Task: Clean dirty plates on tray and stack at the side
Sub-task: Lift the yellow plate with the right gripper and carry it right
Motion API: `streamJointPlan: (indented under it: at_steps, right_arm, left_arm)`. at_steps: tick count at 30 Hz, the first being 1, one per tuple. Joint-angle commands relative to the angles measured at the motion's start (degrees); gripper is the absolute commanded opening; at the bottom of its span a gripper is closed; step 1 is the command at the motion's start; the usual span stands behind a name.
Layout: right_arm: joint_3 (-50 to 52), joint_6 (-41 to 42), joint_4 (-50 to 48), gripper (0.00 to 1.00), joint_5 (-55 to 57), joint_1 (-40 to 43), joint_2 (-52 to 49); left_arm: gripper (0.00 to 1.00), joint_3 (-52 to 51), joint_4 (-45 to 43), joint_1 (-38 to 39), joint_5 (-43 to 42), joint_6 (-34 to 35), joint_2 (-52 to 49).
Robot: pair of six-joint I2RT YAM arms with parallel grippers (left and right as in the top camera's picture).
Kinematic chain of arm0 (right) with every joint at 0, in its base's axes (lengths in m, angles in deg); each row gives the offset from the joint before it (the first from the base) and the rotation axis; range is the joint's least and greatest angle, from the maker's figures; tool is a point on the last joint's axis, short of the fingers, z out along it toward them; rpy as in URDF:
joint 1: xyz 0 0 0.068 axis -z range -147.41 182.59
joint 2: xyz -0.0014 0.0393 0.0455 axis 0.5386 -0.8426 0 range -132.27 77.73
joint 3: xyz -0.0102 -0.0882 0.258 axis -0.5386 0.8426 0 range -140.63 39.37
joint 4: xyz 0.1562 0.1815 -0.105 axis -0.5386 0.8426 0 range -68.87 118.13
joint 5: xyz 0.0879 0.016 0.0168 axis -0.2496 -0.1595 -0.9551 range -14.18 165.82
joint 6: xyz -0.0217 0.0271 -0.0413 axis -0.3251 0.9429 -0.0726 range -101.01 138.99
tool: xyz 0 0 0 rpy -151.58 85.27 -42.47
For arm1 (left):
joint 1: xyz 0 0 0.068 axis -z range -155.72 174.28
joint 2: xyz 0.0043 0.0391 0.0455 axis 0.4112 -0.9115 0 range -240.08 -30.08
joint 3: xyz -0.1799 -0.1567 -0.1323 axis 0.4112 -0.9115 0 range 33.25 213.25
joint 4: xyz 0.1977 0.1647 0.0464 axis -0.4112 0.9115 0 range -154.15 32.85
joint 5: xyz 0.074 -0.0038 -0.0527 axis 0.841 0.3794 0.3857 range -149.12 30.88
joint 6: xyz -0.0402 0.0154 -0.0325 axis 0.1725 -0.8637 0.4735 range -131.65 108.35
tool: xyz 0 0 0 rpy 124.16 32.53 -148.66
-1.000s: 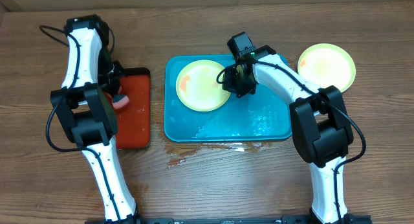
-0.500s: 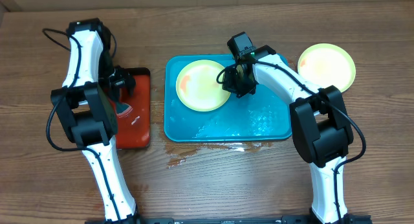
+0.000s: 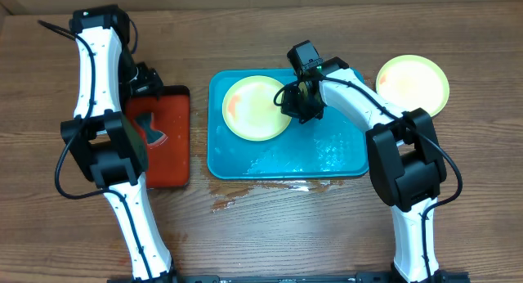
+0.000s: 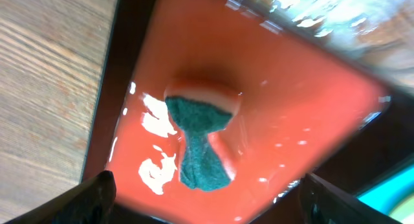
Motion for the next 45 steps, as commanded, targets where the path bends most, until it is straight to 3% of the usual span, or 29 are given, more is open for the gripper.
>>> streamJointPlan:
  at_steps: [1,5,15,24,29,33,36,41,45]
  right_arm:
    - [-1.86,-5.22,1.01,0.04,1.05,0.28,2.19]
    - [-4.57,-9.88,2.34,0.04,5.14,-0.68,6.10]
    - [-13.11,-19.87,11.02,0.04,45.35,-12.02,12.39]
    - [-13.49,-36.04,9.53,0.04,79.03,-23.58,12.39]
    - [-13.49,-48.15,6.10,0.04,89.70,-27.10,12.39]
    - [-13.49,-57.59,4.35,0.04,92.74,-28.48,12.39]
    - [-13.49,-58.99,4.35,0.04,92.74,-28.68,12.39]
    - [-13.49,-57.57,4.39,0.04,91.14,-28.65,12.39]
    - [-13.46,-46.93,8.37,0.04,76.28,-27.04,12.39]
  left_arm:
    - [0.95,1.40,-2.43,-0.61,-2.25,-1.62,9.64]
    - [0.99,1.40,-6.64,-1.86,-2.80,-0.57,15.74]
    - [1.00,1.33,-7.06,-2.21,-2.80,-0.57,18.12]
    - [1.00,1.33,-7.08,-2.21,-2.80,-0.59,18.12]
    - [1.00,1.33,-7.06,-2.21,-2.80,-0.59,18.12]
    - [1.00,1.33,-7.06,-2.21,-2.80,-0.59,18.12]
    - [1.00,1.33,-7.06,-2.21,-2.80,-0.59,18.12]
    - [1.00,1.33,-7.06,-2.21,-2.80,-0.59,18.12]
    - [1.00,1.33,-7.06,-2.21,-2.80,-0.59,18.12]
